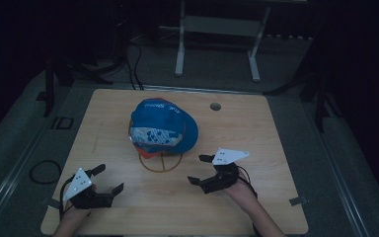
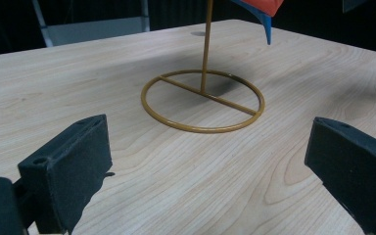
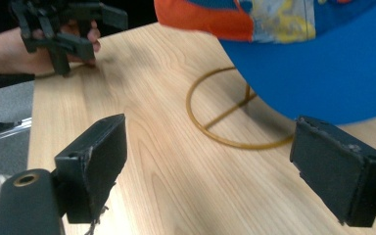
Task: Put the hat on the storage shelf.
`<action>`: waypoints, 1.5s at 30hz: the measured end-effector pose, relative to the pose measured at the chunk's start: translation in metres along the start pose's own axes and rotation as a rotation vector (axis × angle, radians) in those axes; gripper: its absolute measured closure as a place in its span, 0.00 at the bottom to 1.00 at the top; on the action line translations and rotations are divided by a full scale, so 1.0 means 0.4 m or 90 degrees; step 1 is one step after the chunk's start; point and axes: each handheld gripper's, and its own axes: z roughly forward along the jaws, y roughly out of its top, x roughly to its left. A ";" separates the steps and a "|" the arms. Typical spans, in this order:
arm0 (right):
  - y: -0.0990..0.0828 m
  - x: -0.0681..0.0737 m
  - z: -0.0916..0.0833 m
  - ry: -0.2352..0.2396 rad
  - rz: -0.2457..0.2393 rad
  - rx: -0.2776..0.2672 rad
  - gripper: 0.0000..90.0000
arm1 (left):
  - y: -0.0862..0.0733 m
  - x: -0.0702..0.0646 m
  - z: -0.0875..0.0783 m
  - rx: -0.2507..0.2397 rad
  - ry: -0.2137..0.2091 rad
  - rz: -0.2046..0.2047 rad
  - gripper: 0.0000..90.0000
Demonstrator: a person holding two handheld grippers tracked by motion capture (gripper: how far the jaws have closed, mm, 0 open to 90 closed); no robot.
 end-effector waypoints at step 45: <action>-0.229 -0.139 -0.108 -0.096 0.080 0.023 0.16 | -0.014 -0.005 -0.005 -0.001 -0.011 -0.012 0.04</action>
